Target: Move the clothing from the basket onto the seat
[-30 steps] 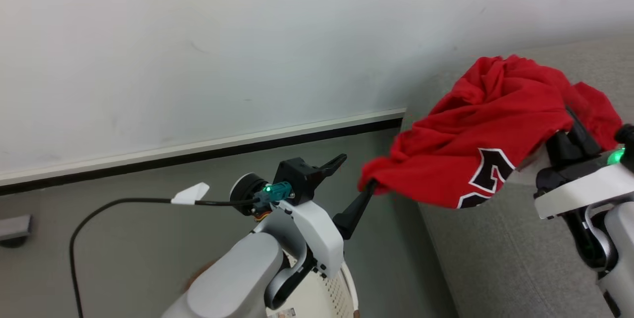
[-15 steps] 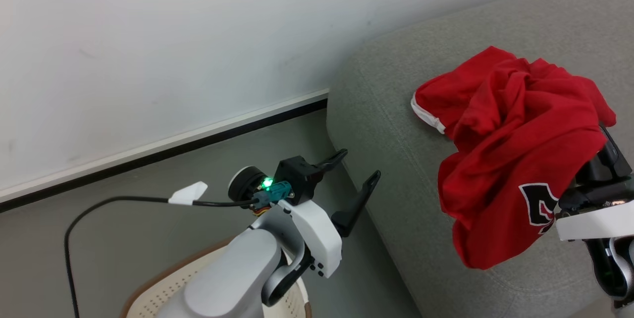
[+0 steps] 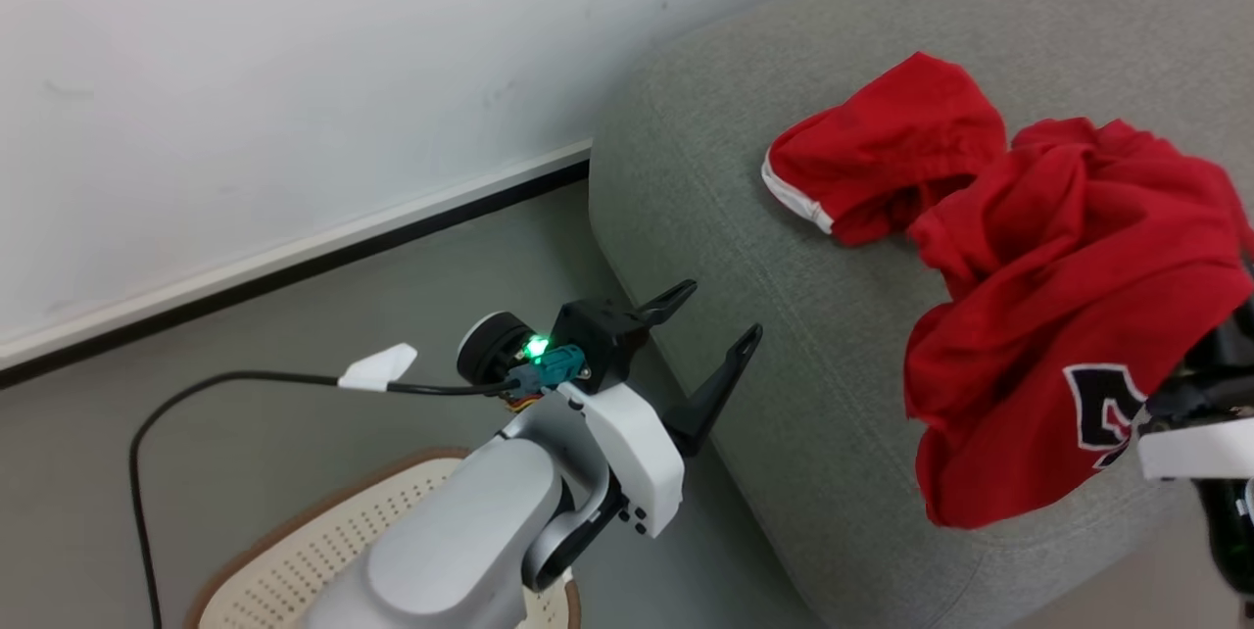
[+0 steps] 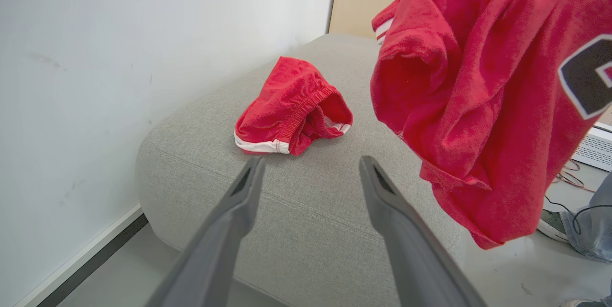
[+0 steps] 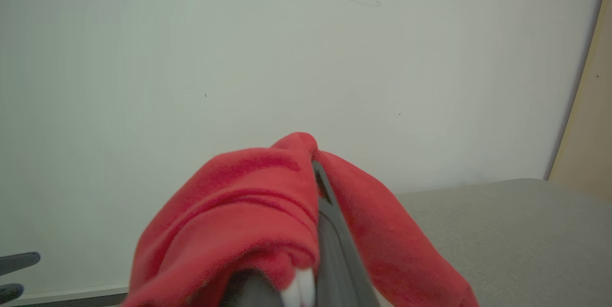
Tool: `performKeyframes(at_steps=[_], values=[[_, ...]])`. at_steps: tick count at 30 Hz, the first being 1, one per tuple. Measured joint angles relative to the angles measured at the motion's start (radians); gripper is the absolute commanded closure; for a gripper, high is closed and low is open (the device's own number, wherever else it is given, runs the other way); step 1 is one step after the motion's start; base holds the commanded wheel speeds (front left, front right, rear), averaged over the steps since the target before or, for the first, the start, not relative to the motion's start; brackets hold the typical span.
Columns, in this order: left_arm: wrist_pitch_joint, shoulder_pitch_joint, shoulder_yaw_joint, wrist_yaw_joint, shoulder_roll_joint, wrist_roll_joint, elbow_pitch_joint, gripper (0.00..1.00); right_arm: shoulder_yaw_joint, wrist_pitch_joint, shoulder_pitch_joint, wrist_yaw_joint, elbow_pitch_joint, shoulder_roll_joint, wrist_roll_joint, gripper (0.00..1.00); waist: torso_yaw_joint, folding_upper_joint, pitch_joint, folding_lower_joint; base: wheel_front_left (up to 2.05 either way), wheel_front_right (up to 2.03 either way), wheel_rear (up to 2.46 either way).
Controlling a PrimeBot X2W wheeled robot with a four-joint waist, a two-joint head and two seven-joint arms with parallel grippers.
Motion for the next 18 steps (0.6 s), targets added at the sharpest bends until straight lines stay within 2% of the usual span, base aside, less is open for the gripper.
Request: performKeyframes(at_steps=[6,10,18], values=[[0.016,-0.038,-0.004,0.002,0.001,0.009,-0.019,0.00,-0.040,0.000,-0.073,0.000,0.034,-0.032,0.013,1.00,0.040,0.0000,0.051,0.0000,0.00,0.00,0.00],[0.032,-0.062,-0.005,0.011,0.008,0.016,-0.034,0.00,-0.041,0.000,-0.149,0.000,0.088,-0.100,0.040,1.00,0.075,0.0000,0.099,0.0000,0.00,0.00,0.00],[0.043,-0.142,-0.007,0.018,0.023,0.053,-0.086,0.00,-0.046,0.000,-0.309,0.000,0.273,-0.234,0.111,1.00,0.151,0.0000,0.227,0.0001,0.00,0.00,0.00]])
